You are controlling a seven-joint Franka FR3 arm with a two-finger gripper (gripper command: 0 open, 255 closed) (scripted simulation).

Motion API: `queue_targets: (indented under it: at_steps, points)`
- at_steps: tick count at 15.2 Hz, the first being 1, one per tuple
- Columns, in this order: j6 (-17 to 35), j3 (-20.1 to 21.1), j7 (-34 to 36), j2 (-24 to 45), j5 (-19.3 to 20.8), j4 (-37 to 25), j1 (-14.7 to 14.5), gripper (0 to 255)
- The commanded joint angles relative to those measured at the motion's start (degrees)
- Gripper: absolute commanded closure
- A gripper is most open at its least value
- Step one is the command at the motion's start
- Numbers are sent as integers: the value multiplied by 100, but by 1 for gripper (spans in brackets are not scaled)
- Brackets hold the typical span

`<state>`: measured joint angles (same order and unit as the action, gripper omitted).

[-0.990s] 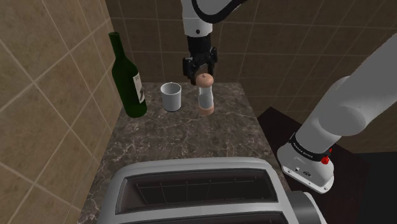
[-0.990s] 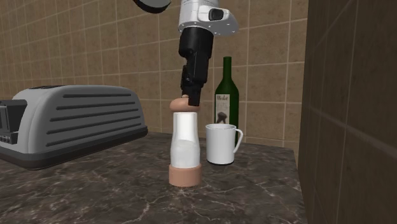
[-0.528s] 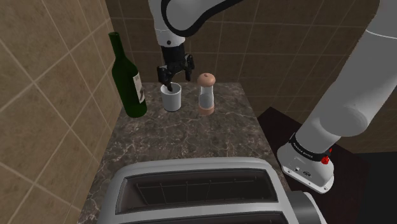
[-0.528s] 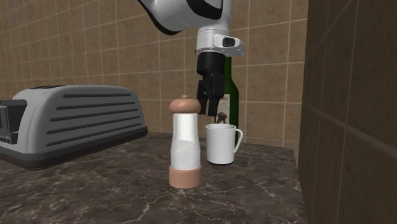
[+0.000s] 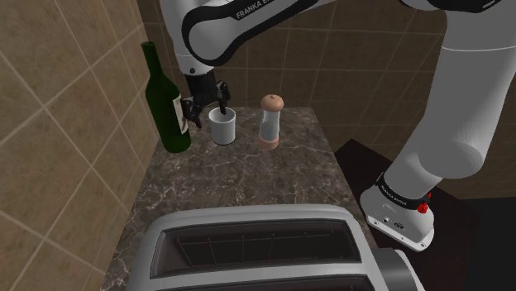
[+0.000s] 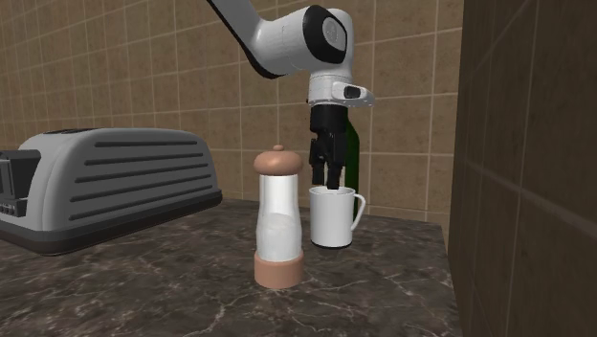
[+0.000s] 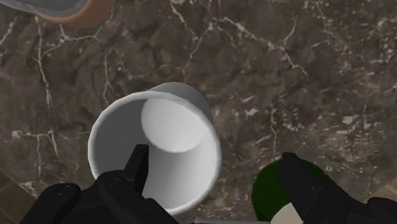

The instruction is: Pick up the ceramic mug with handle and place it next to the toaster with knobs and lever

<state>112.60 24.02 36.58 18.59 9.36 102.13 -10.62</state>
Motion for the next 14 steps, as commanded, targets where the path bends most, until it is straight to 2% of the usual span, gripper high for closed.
queue_targets:
  at_steps: [1,5,12,13,14]
  points:
    - [137,-15,24,64,38,75,-6,0]
    - [384,-38,58,150,90,245,-9,0]
    - [384,-38,58,149,90,245,-9,0]
    - [384,-38,58,149,90,245,-9,255]
    - [384,-38,58,149,90,245,-9,255]
